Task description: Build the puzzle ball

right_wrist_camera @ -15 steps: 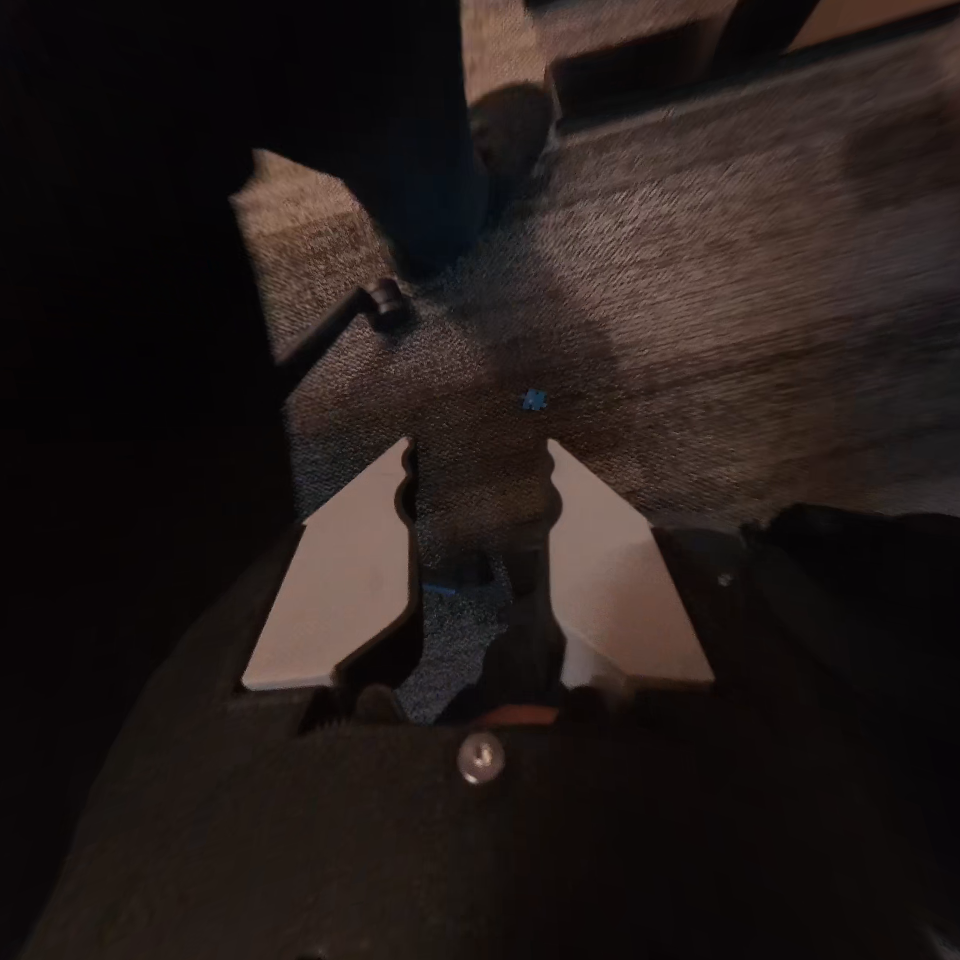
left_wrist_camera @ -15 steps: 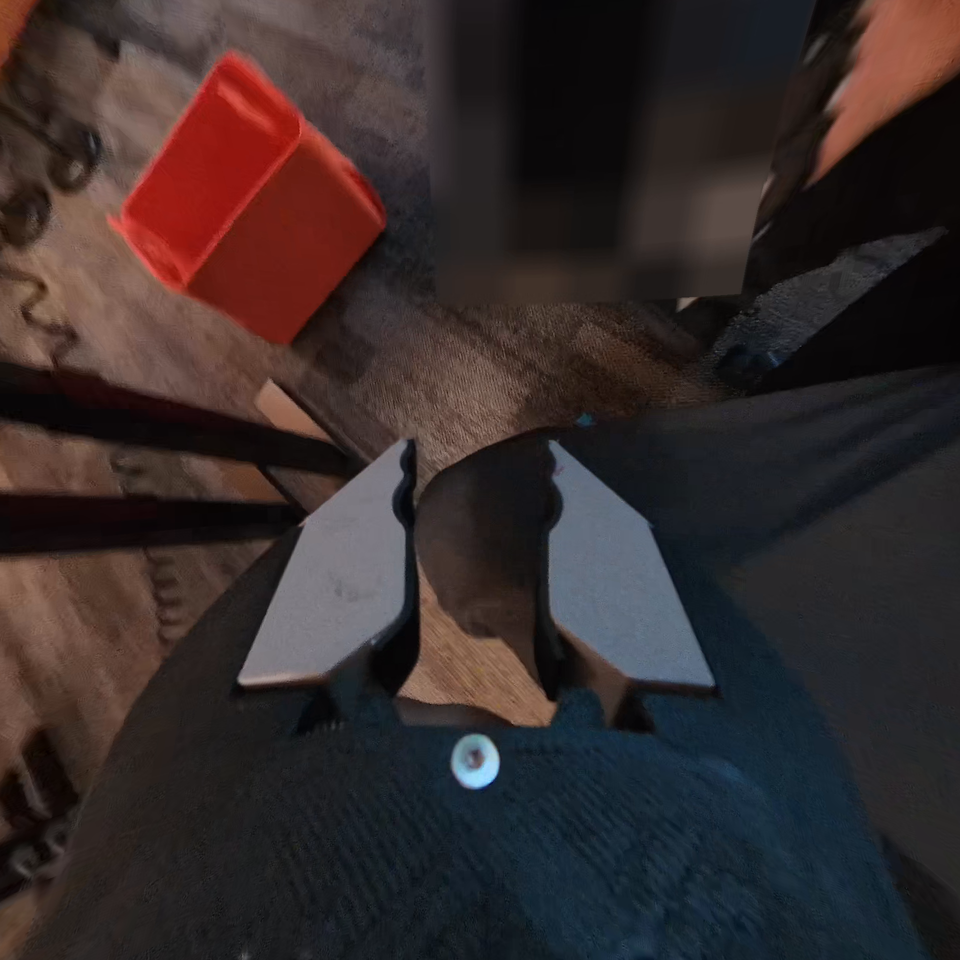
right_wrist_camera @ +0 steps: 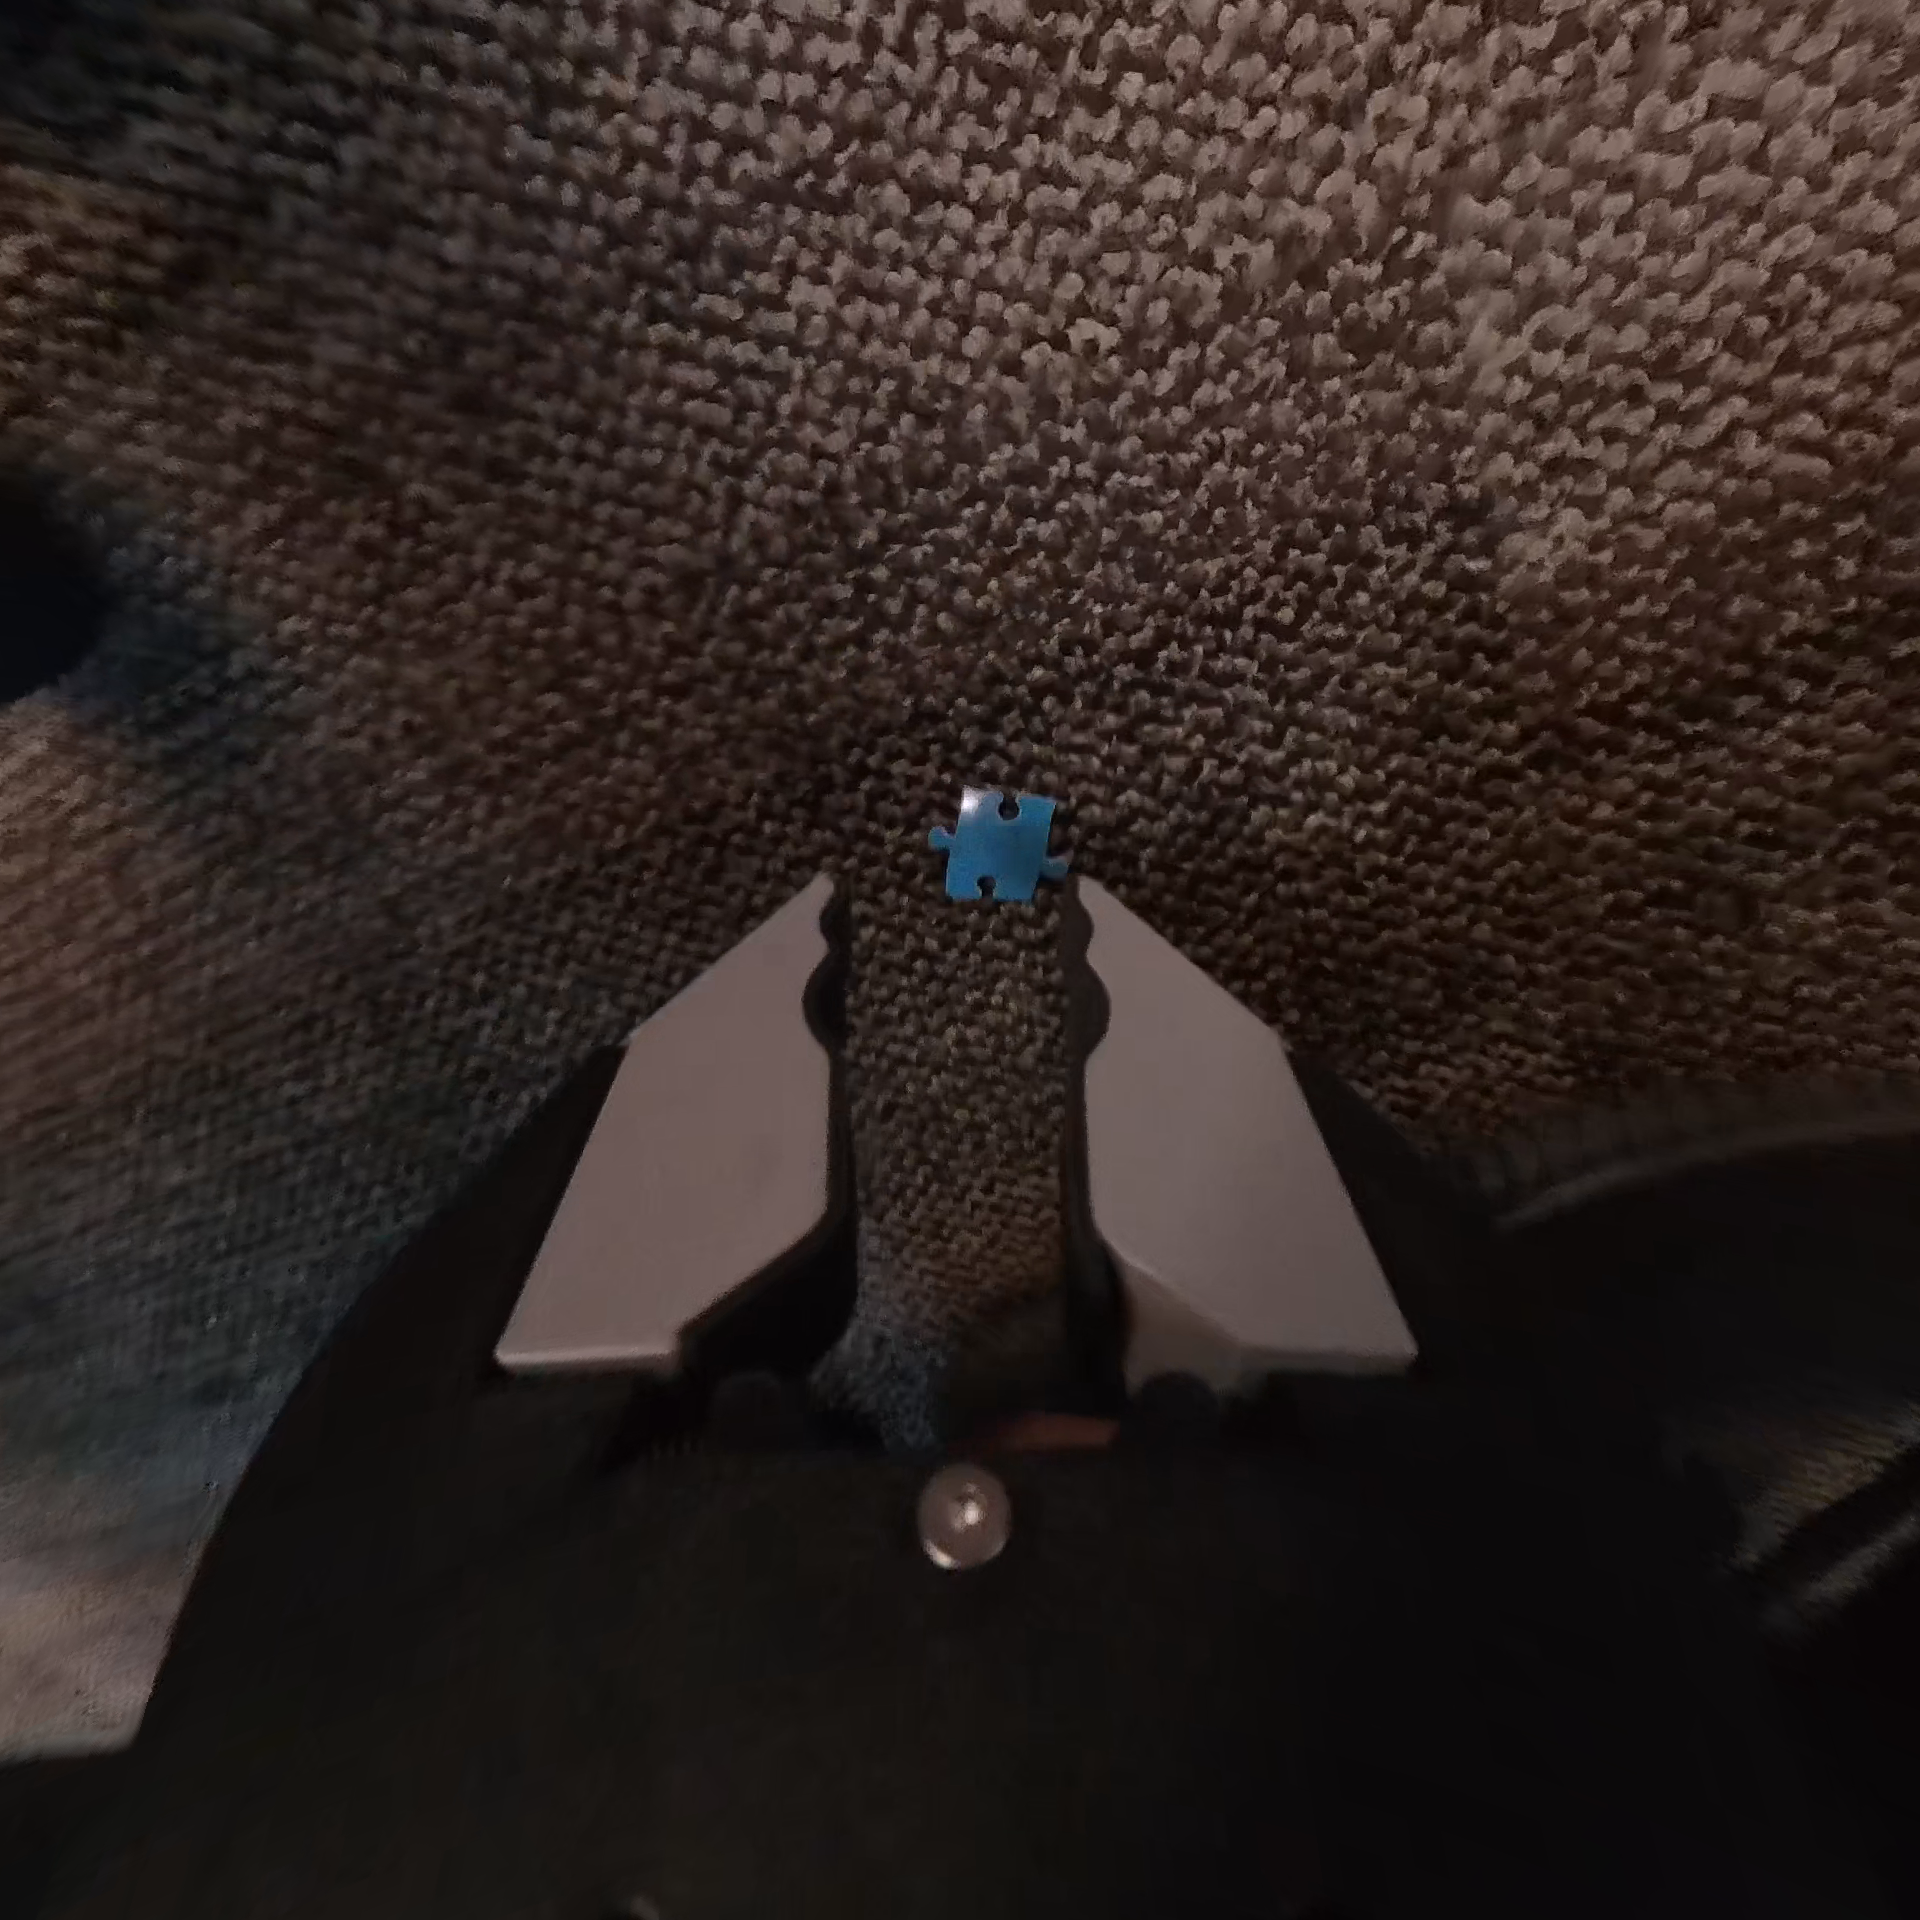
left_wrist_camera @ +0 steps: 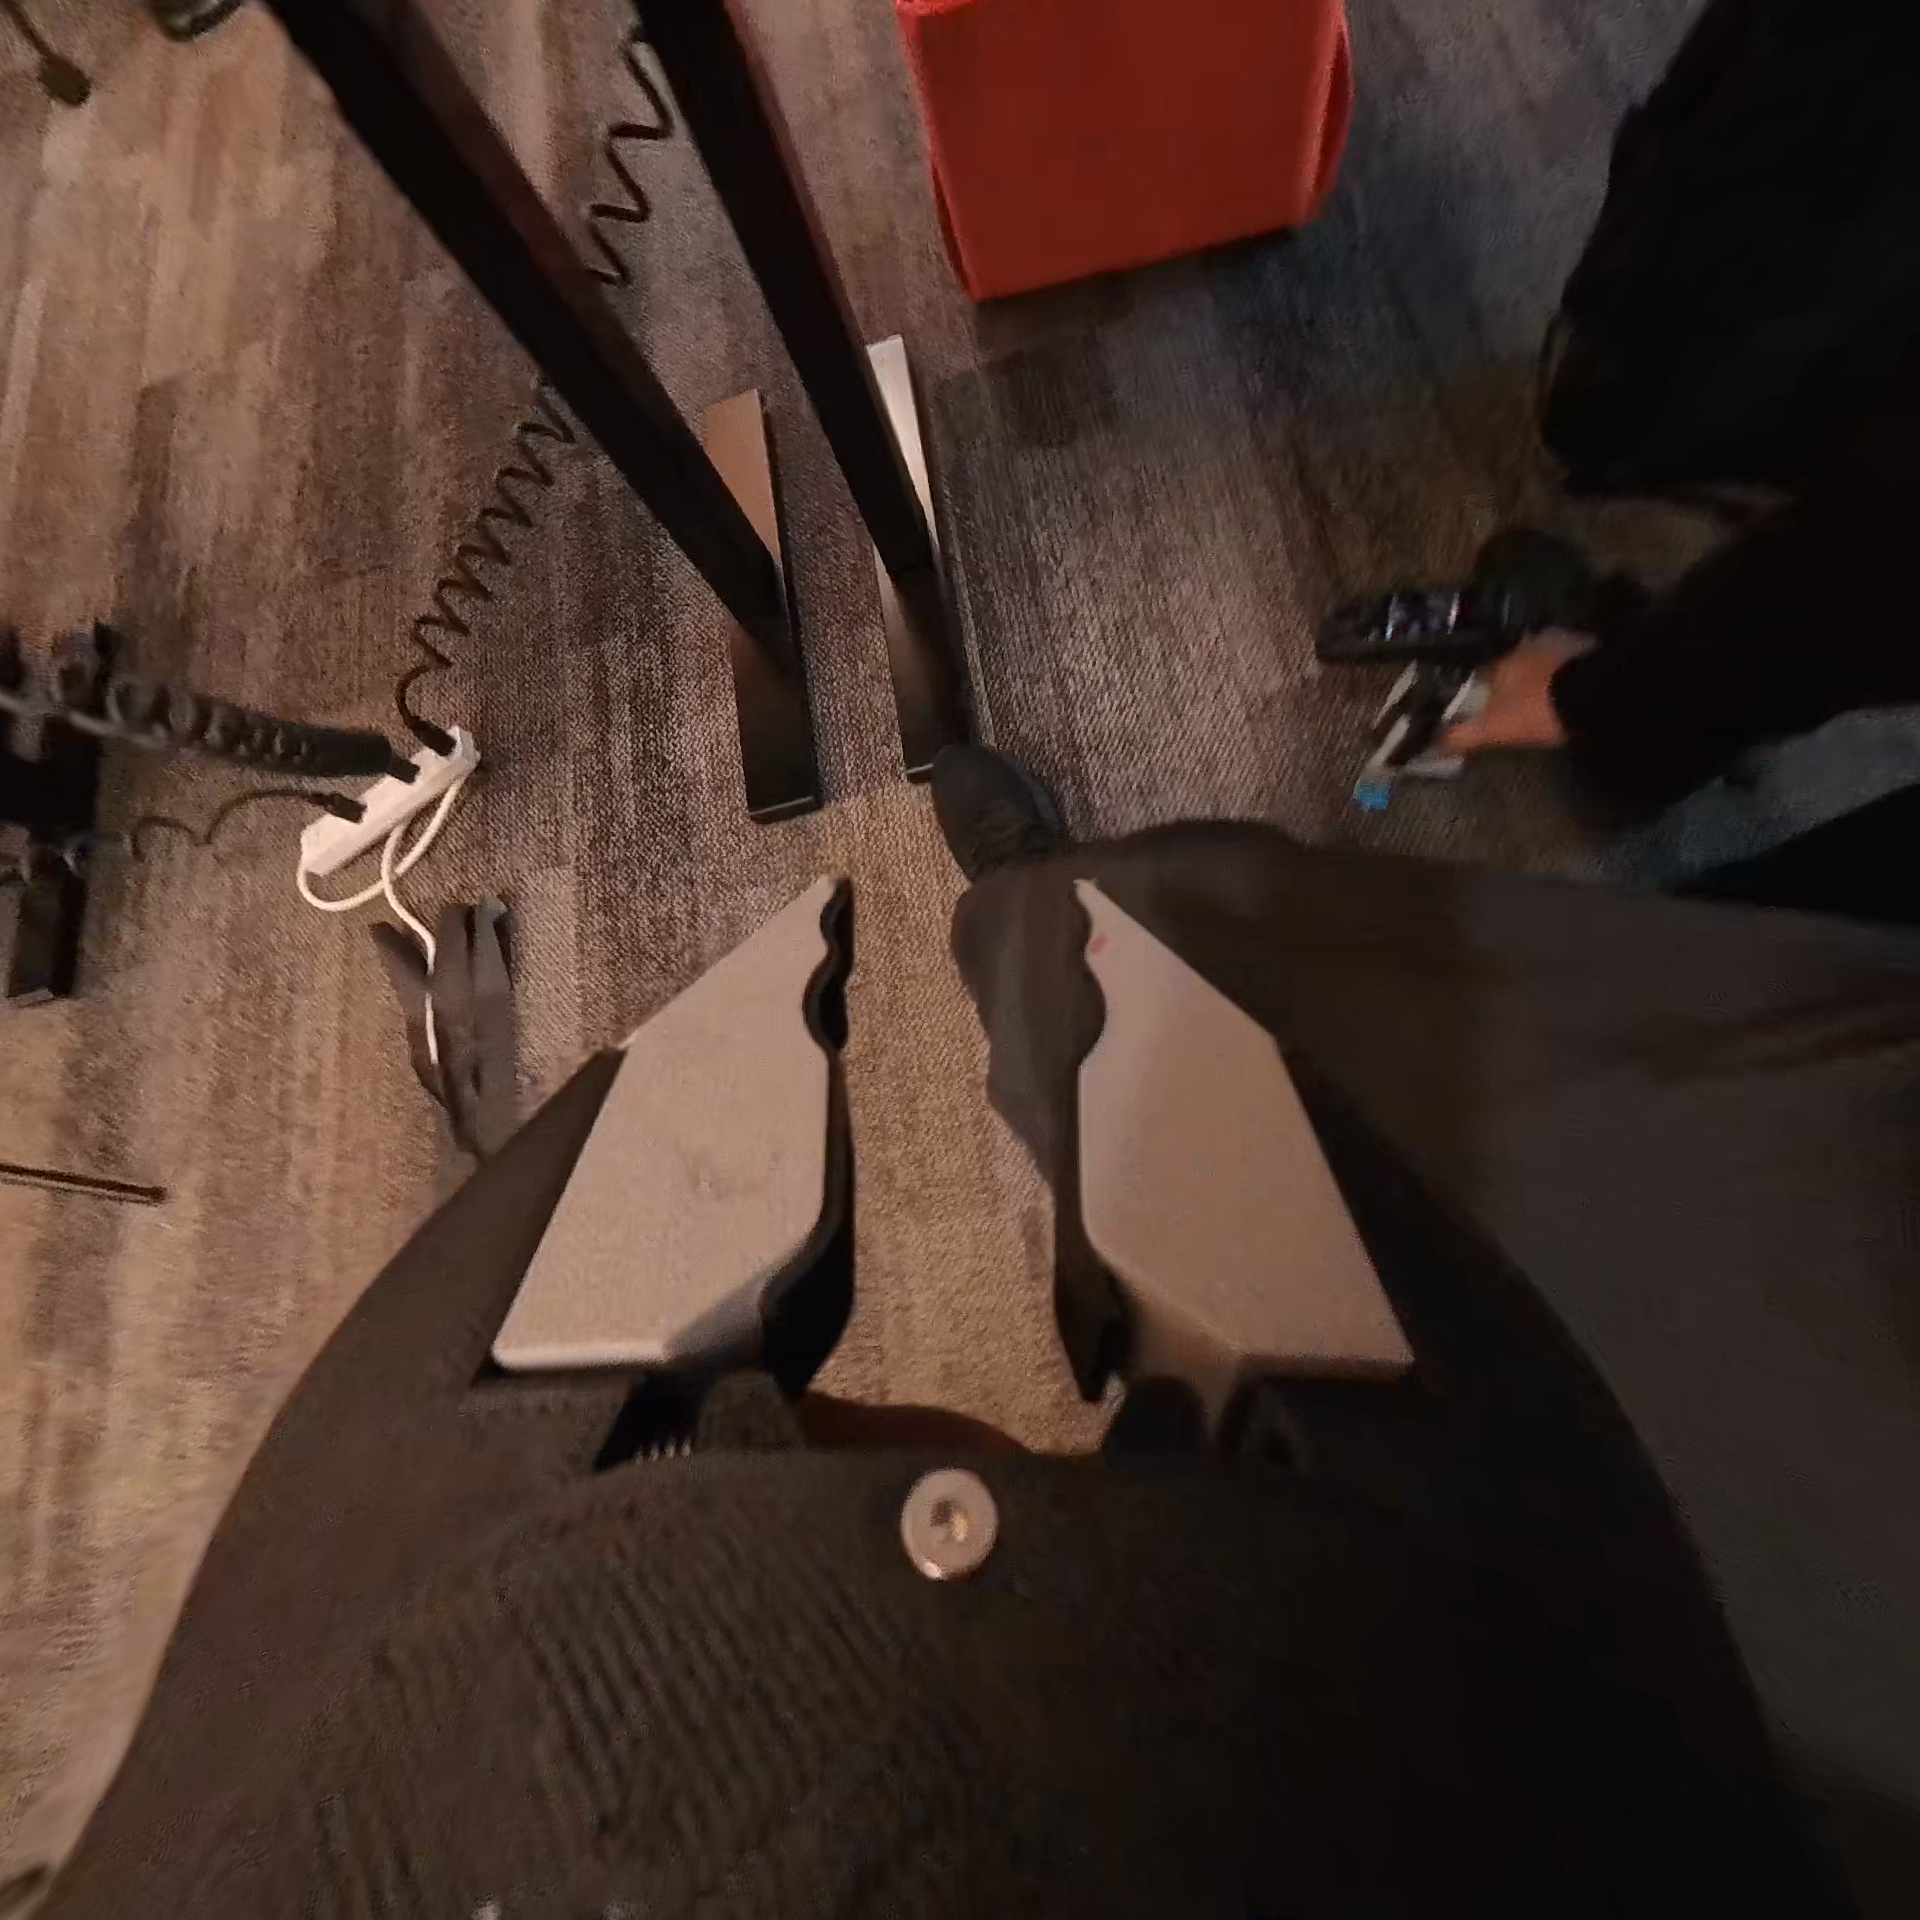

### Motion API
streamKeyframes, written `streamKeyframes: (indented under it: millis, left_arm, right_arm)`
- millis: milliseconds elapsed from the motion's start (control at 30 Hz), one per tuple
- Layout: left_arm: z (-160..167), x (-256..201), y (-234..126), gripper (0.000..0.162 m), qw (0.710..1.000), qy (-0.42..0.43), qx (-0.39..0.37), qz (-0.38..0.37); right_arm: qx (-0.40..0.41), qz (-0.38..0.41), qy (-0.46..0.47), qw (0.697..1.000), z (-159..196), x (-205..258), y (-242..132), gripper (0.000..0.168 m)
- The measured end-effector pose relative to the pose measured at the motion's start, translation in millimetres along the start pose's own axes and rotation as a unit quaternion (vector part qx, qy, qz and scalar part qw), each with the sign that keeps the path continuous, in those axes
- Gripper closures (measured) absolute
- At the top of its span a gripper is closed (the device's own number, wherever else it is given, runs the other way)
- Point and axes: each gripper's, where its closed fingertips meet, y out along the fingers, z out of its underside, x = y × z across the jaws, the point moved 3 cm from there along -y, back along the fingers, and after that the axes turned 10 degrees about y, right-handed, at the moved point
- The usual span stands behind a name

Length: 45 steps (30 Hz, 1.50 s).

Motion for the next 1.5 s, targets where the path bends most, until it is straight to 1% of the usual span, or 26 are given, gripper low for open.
streamKeyframes:
  millis: [100, 200, 367, 433, 500, 633, 700, 767, 833, 900, 967, 1033, 1100, 1167, 1200, 1267, 1333, 1367, 1400, 1433, 1500]
  left_arm:
    - [19, 9, -16, 0.131, 0.999, -0.045, -0.023, -0.02]
    - [34, 15, -26, 0.134, 0.995, -0.095, -0.036, -0.026]
    - [52, 24, -32, 0.137, 0.985, -0.161, -0.046, -0.028]
    - [55, 26, -31, 0.137, 0.983, -0.174, -0.047, -0.028]
    - [58, 25, -28, 0.138, 0.982, -0.182, -0.045, -0.02]
    - [62, 22, -21, 0.139, 0.982, -0.188, -0.03, -0.007]
    - [61, 22, -20, 0.138, 0.982, -0.185, -0.027, -0.007]
    - [60, 19, -19, 0.137, 0.983, -0.18, -0.024, -0.002]
    - [57, 18, -19, 0.137, 0.984, -0.174, -0.028, 0.001]
    - [51, 15, -18, 0.137, 0.985, -0.17, -0.034, 0.014]
    - [35, 11, -18, 0.136, 0.983, -0.166, -0.06, 0.039]
    - [11, 5, -19, 0.136, 0.982, -0.147, -0.097, 0.064]
    - [-13, -1, -19, 0.136, 0.983, -0.107, -0.128, 0.077]
    - [-34, -14, -15, 0.134, 0.982, -0.064, -0.145, 0.107]
    - [-44, -25, -13, 0.132, 0.98, -0.04, -0.149, 0.127]
    - [-62, -48, -14, 0.129, 0.974, 0.028, -0.164, 0.154]
    - [-85, -74, -22, 0.128, 0.958, 0.123, -0.203, 0.161]
    - [-97, -85, -26, 0.129, 0.945, 0.18, -0.224, 0.152]
    - [-110, -98, -31, 0.129, 0.929, 0.235, -0.246, 0.143]
    - [-122, -115, -40, 0.128, 0.907, 0.283, -0.273, 0.151]
    - [-140, -154, -65, 0.13, 0.852, 0.357, -0.331, 0.193]
  right_arm:
    - [-0.001, 0.024, -0.004, 1.0, 0, 2, 22, 0.126]
    - [0.011, 0.049, -0.008, 0.999, 5, -1, 38, 0.125]
    - [0.039, 0.088, 0.002, 0.995, 17, -10, 56, 0.123]
    - [0.045, 0.083, 0.021, 0.995, 19, -12, 62, 0.125]
    - [0.039, 0.064, 0.031, 0.997, 19, -13, 62, 0.126]
    - [0.026, 0.058, 0.013, 0.998, 21, -13, 61, 0.129]
    - [0.028, 0.059, 0.031, 0.997, 18, -15, 60, 0.137]
    - [0.026, 0.048, 0.06, 0.997, 16, -15, 59, 0.137]
    - [0.019, 0.032, 0.082, 0.996, 12, -12, 51, 0.137]
    - [0.01, 0.006, 0.1, 0.995, 3, -6, 31, 0.138]
    - [-0.004, -0.059, 0.109, 0.992, -14, 13, -4, 0.138]
    - [-0.03, -0.124, 0.087, 0.988, -40, 37, -59, 0.139]
    - [-0.067, -0.195, 0.042, 0.978, -65, 69, -131, 0.138]
    - [-0.109, -0.273, -0.007, 0.956, -82, 108, -218, 0.138]
    - [-0.132, -0.307, -0.027, 0.942, -85, 127, -263, 0.138]
    - [-0.176, -0.368, -0.059, 0.911, -77, 164, -354, 0.139]
    - [-0.192, -0.416, -0.09, 0.884, -52, 198, -435, 0.139]
    - [-0.197, -0.432, -0.107, 0.873, -37, 213, -471, 0.139]
    - [-0.202, -0.443, -0.122, 0.865, -21, 226, -504, 0.139]
    - [-0.207, -0.452, -0.137, 0.857, -5, 237, -533, 0.139]
    - [-0.223, -0.464, -0.151, 0.844, 25, 253, -582, 0.139]
